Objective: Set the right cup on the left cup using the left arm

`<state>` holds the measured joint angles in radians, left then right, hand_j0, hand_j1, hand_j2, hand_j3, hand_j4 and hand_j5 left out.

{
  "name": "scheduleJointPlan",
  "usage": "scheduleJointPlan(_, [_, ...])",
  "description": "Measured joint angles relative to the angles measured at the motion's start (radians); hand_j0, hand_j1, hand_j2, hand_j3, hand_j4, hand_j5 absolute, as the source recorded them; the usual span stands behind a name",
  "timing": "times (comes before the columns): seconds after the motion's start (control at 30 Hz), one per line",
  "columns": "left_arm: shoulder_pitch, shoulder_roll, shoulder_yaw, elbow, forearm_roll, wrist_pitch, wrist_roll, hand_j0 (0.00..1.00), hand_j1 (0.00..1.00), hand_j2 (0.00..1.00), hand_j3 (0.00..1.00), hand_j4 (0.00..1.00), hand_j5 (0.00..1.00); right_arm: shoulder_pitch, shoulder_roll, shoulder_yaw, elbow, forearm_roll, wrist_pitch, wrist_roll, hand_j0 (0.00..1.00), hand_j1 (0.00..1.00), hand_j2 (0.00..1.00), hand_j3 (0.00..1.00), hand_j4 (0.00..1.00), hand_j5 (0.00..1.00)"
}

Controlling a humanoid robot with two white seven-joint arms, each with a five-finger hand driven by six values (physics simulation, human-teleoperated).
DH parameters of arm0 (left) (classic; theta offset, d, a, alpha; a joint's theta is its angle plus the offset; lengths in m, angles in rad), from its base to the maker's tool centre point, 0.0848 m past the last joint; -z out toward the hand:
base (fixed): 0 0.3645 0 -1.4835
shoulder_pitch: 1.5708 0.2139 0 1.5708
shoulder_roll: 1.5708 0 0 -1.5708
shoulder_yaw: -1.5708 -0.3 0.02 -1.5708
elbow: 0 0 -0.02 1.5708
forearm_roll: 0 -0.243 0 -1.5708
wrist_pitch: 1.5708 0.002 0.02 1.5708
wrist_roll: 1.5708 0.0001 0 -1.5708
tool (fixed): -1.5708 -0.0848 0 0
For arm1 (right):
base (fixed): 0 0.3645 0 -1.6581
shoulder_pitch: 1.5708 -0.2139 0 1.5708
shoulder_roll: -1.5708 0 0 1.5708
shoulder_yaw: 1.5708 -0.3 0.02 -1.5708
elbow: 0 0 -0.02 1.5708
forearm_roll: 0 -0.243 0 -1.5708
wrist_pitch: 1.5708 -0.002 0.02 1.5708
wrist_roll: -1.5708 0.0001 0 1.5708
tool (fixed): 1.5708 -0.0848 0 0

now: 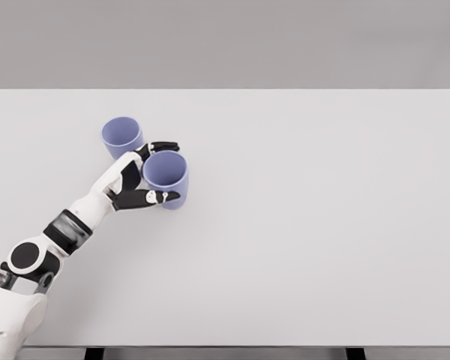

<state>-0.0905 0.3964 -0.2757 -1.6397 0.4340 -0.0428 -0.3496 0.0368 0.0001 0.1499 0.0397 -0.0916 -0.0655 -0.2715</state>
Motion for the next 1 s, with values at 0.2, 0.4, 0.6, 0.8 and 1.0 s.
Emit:
scheduleJointPlan(0.2, [0.002,0.003,0.001,-0.061,0.005,0.040,0.000,0.76,0.76,0.76,0.76,0.76,0.76,0.000,0.000,0.000,0.000,0.000,0.000,0.000,1.00,1.00,1.00,1.00,1.00,1.00])
scheduleJointPlan(0.4, [-0.009,0.005,0.007,-0.105,0.010,0.074,0.000,0.75,0.75,0.75,0.75,0.75,0.75,0.000,0.000,0.000,0.000,0.000,0.000,0.000,1.00,1.00,1.00,1.00,1.00,1.00])
scheduleJointPlan(0.6, [-0.020,0.006,0.014,-0.117,0.014,0.085,0.001,0.73,0.73,0.73,0.73,0.73,0.73,0.000,0.000,0.000,0.000,0.000,0.000,0.000,1.00,1.00,1.00,1.00,1.00,1.00])
scheduleJointPlan(0.8, [-0.038,0.006,0.028,-0.119,0.015,0.087,0.000,0.73,0.73,0.73,0.73,0.73,0.73,0.000,0.000,0.000,0.000,0.000,0.000,0.000,1.00,1.00,1.00,1.00,1.00,1.00])
scheduleJointPlan(1.0, [-0.051,0.007,0.042,-0.119,0.016,0.087,0.001,0.73,0.73,0.73,0.73,0.73,0.73,0.000,0.000,0.000,0.000,0.000,0.000,0.000,1.00,1.00,1.00,1.00,1.00,1.00])
